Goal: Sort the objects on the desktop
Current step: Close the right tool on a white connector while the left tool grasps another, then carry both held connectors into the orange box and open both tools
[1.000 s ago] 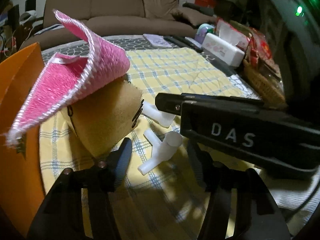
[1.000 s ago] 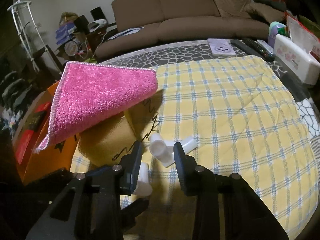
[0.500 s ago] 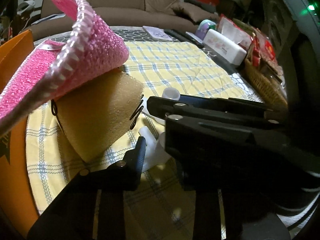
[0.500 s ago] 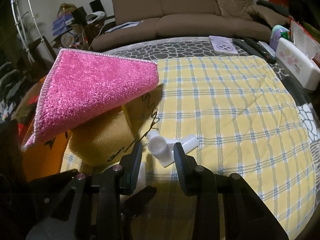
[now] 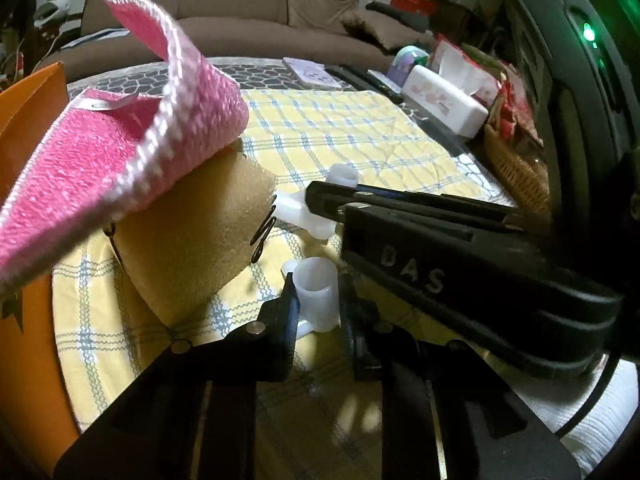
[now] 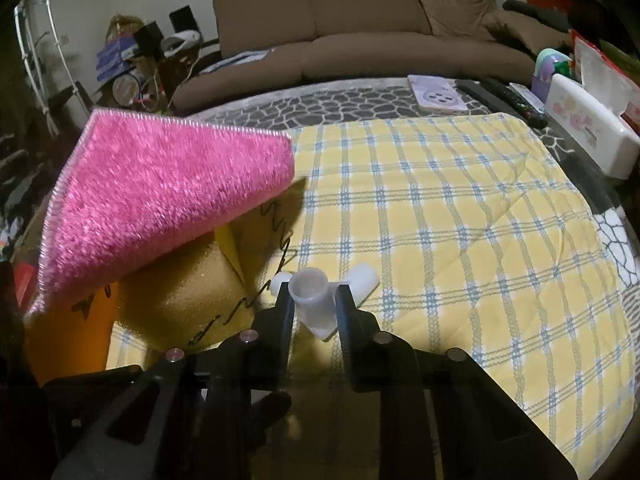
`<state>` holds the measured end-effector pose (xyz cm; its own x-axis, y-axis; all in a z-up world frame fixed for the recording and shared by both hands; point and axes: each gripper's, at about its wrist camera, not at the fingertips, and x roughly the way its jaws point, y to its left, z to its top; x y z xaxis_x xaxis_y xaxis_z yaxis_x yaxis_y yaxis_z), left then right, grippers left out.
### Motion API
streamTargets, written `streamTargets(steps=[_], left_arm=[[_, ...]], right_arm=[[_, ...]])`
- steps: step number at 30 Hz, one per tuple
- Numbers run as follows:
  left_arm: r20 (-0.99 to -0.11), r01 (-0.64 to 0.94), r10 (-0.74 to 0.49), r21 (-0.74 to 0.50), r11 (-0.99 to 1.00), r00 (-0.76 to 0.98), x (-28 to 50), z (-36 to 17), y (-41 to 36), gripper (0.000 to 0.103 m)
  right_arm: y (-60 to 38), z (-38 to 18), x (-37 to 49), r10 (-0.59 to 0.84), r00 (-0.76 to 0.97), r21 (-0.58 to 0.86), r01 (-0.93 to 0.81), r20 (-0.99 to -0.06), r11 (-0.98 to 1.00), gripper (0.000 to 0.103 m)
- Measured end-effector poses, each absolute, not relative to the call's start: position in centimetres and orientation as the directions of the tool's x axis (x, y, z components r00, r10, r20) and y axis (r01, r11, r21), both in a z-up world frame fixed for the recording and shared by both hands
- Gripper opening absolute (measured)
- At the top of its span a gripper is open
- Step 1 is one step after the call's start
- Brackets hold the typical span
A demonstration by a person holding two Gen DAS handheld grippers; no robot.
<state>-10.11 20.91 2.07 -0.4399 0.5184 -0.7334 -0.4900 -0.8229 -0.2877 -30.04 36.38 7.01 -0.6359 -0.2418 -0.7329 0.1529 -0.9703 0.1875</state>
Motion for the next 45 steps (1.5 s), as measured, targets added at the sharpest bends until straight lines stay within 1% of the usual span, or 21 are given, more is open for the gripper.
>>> streamTargets(steps=[1,8,12,20,25,30,35,41,45], left_arm=[[-0.731,-0.490,0.522,-0.291,-0.821,-0.440,-10.0,2.2,20.8,0.018],[-0.707,-0.489,0.551,-0.325,-0.810,-0.444,-8.6,4.1,19.6,0.018],[-0.695,-0.491,0.562,-0.334,-0.804,-0.448,-7.7,5.7,18.7,0.018],[-0.670,-0.511,0.557,-0.295,-0.807,-0.492,-4.9,10.1,15.6,0.017],[-0.657,-0.506,0.534,-0.258,-0.823,-0.533,-3.6,13.0,12.3,0.017],[-0.647,-0.478,0.495,-0.221,-0.850,-0.580,-3.0,15.3,8.1,0.018],[-0.651,-0.425,0.463,-0.229,-0.875,-0.602,-3.4,15.4,4.5,0.017],[-0.661,-0.371,0.447,-0.263,-0.890,-0.603,-3.4,13.3,0.8,0.018],[-0.675,-0.349,0.433,-0.268,-0.898,-0.597,-4.1,12.1,-0.3,0.018]], right_arm=[[36.5,7.2,-29.9,-0.243,-0.638,0.192,0.151,-0.730,-0.970,0.017],[38.1,9.2,-28.7,-0.262,-0.663,0.228,0.139,-0.701,-0.964,0.017],[39.4,10.1,-27.6,-0.292,-0.672,0.285,0.125,-0.680,-0.950,0.017],[39.6,13.8,-24.5,-0.352,-0.701,0.366,0.138,-0.620,-0.920,0.017],[37.9,16.1,-22.6,-0.415,-0.710,0.415,0.189,-0.569,-0.890,0.017],[34.5,17.9,-21.3,-0.468,-0.701,0.416,0.262,-0.539,-0.871,0.017],[30.2,18.8,-20.7,-0.514,-0.674,0.396,0.339,-0.531,-0.853,0.017],[24.7,18.5,-20.7,-0.559,-0.617,0.362,0.427,-0.553,-0.829,0.017],[21.8,18.0,-20.9,-0.575,-0.586,0.340,0.469,-0.571,-0.815,0.017]])
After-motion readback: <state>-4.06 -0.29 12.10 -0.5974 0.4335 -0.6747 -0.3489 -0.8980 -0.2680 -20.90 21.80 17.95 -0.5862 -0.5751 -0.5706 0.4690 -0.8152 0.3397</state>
